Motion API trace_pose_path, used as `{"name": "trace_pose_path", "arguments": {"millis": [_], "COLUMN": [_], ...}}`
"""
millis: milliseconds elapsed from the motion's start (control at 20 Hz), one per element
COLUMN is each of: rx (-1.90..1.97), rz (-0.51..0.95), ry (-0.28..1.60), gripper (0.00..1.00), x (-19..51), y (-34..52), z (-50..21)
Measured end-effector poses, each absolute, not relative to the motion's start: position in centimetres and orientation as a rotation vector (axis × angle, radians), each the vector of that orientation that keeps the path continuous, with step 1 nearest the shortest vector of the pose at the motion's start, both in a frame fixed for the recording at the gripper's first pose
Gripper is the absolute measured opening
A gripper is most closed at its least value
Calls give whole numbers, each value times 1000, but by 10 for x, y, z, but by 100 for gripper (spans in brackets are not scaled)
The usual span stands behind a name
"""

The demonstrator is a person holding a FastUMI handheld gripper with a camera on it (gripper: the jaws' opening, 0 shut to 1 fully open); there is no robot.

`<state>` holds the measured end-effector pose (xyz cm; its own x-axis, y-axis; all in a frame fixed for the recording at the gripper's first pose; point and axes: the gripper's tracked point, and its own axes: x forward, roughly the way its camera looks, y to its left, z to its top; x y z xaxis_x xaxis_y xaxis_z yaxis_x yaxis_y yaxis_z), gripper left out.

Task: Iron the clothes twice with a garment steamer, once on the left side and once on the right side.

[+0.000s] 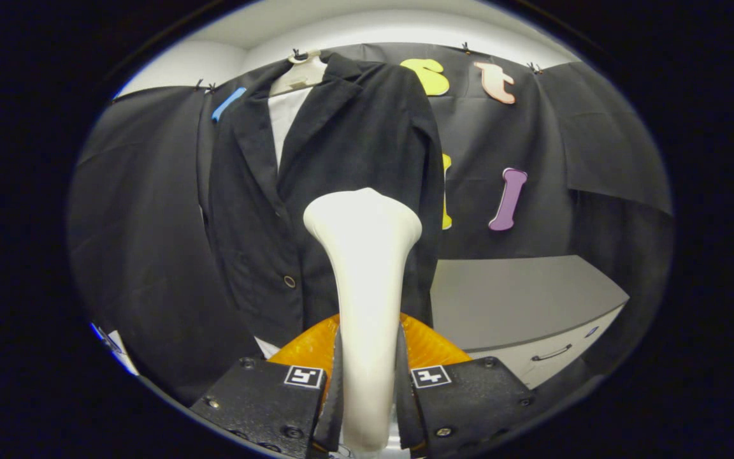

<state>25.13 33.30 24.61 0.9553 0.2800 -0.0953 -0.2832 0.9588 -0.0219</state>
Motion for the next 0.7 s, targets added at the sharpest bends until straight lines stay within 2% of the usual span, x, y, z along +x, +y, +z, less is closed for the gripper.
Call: {"name": "trace_pose_path", "arguments": {"millis": [700], "rx": [-47], "rz": [300], "ry": [210], "gripper": [37], "x": [254], "y": [347], "z": [151]}}
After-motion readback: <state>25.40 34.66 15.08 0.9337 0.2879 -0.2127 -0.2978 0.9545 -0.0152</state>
